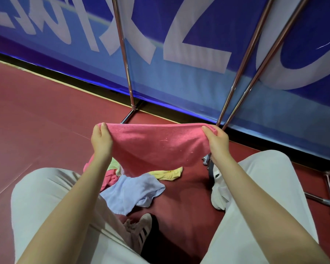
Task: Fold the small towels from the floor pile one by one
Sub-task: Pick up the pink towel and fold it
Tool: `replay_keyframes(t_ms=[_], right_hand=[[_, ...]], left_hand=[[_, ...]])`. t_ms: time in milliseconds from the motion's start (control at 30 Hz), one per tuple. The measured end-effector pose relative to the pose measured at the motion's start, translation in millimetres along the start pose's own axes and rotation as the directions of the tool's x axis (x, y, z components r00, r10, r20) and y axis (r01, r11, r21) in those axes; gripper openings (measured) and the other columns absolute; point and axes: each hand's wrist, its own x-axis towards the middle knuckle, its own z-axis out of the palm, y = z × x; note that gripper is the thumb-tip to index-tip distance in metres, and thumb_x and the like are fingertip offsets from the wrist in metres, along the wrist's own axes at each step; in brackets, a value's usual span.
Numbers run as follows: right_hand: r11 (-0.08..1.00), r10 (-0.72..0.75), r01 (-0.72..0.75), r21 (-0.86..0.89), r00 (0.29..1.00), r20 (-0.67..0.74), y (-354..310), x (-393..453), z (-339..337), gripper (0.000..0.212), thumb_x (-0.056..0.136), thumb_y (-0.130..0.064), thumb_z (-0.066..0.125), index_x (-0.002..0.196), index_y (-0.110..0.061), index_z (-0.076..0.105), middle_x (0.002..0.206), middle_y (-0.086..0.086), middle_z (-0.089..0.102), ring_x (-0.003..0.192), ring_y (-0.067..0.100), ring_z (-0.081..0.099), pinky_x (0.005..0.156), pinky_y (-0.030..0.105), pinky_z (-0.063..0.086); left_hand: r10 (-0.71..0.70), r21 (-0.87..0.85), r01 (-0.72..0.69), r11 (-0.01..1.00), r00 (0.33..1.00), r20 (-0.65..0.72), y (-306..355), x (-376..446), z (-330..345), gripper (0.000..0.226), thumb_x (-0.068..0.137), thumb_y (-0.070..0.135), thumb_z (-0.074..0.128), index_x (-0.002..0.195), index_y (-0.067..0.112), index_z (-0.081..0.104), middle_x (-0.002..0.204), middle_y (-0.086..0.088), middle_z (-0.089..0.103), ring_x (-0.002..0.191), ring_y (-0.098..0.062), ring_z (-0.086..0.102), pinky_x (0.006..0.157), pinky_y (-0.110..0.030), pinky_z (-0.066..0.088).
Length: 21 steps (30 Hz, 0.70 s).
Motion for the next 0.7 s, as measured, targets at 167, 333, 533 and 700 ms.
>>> replay_keyframes(t_ms=[167,333,533,700], right_hand=[[0.986,0.067,-0.051,0.16,0.993,-0.094,-1,5,0,0.014,0.089,-0.009,0.063,0.083,-0.02,0.067,0.079,-0.001,0.065,0.079,0.015,0.06,0.083,0.034,0.049],[0.972,0.173,-0.149,0.182,0.977,-0.122,1,9,1,0.015,0.089,-0.009,0.062,0.078,-0.019,0.064,0.079,0.002,0.063,0.08,0.018,0.058,0.078,0.032,0.048],[0.907,0.319,-0.282,0.312,0.945,-0.073,1,14,11,0.009,0.089,-0.007,0.061,0.094,-0.011,0.067,0.093,0.006,0.064,0.097,0.023,0.058,0.098,0.038,0.045],[0.99,0.104,-0.114,0.085,0.987,0.12,-2,-9,36,0.025,0.093,-0.008,0.051,0.11,-0.019,0.066,0.081,-0.007,0.055,0.069,0.004,0.048,0.064,0.019,0.039]], left_hand=[[0.15,0.133,-0.153,0.979,0.988,0.03,3,-3,10,0.033,0.103,0.024,0.035,0.111,0.002,0.058,0.107,-0.013,0.061,0.099,-0.023,0.053,0.083,-0.029,0.035],[0.008,0.116,-0.013,0.993,0.999,0.048,7,-1,19,0.036,0.102,0.028,0.034,0.095,0.003,0.059,0.099,-0.015,0.062,0.109,-0.036,0.056,0.093,-0.037,0.039],[-0.415,-0.163,0.438,0.884,0.896,0.156,7,-3,24,0.041,0.092,0.044,0.056,0.115,0.01,0.063,0.106,-0.004,0.063,0.095,-0.018,0.056,0.094,-0.034,0.048],[-0.433,-0.309,0.523,0.795,0.845,0.315,11,-26,30,0.028,0.093,0.039,0.062,0.097,0.011,0.064,0.092,-0.001,0.065,0.083,-0.012,0.06,0.084,-0.029,0.05]])
